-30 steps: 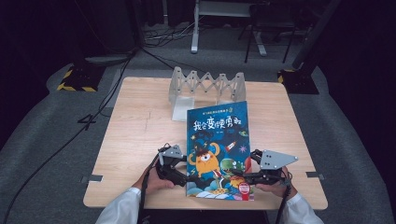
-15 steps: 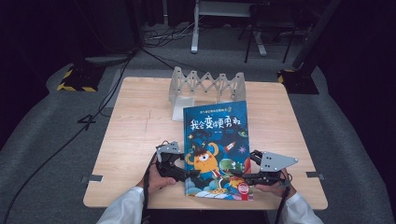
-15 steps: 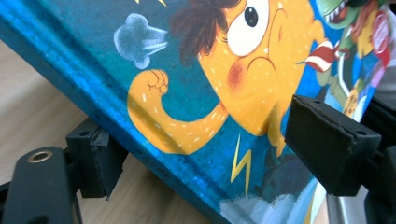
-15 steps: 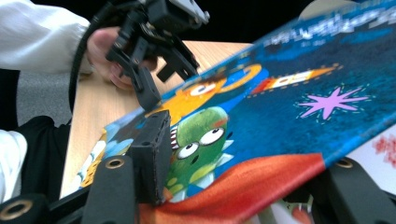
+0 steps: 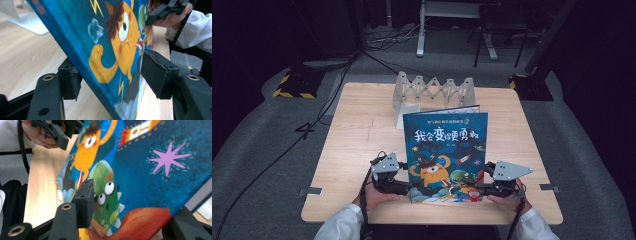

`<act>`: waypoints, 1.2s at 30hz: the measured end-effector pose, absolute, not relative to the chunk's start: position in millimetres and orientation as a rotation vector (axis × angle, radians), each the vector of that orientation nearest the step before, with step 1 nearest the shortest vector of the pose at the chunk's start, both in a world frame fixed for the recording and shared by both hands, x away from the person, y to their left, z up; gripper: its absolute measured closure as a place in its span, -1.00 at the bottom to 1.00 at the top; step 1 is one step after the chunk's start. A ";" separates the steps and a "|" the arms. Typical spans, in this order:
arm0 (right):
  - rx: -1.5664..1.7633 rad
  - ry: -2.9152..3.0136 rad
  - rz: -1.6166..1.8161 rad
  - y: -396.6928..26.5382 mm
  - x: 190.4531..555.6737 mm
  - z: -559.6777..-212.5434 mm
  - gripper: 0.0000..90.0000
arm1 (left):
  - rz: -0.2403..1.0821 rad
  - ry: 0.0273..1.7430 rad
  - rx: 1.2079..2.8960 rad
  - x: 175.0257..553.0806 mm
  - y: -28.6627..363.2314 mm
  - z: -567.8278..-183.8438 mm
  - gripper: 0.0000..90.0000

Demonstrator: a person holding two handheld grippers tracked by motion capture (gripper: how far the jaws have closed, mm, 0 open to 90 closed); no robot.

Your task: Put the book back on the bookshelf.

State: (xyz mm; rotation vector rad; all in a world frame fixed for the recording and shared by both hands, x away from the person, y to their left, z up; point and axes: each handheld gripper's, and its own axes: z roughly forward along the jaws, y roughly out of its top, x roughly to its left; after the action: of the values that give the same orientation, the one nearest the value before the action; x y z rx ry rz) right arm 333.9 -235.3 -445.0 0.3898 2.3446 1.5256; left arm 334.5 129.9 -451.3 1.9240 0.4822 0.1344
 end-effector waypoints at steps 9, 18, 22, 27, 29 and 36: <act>0.417 2.313 1.504 -248.2 327.2 -451.3 0.25 | 0.240 0.431 1.922 326.5 112.2 -440.6 -0.03; 0.423 2.308 1.451 -258.1 313.0 -455.4 0.30 | 0.278 0.343 1.926 317.8 105.5 -436.1 0.40; 0.448 2.305 1.442 -268.9 308.0 -457.5 0.34 | 0.290 0.313 1.926 313.2 102.3 -434.1 0.52; 0.464 2.302 1.434 -278.5 307.6 -454.3 0.27 | 0.276 0.268 1.924 312.1 96.4 -433.2 0.62; 0.510 2.281 1.486 -286.3 308.9 -452.5 0.22 | 0.257 0.250 1.922 311.9 94.6 -433.2 0.71; 0.610 2.162 1.609 -310.5 311.9 -440.6 0.19 | 0.261 0.225 1.925 309.3 87.9 -433.4 0.83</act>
State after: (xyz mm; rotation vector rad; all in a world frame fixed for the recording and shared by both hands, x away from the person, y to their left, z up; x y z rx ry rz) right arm 311.9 -310.5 -440.6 0.6100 2.1620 1.6093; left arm 309.3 87.9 -433.4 1.9246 0.2248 0.2607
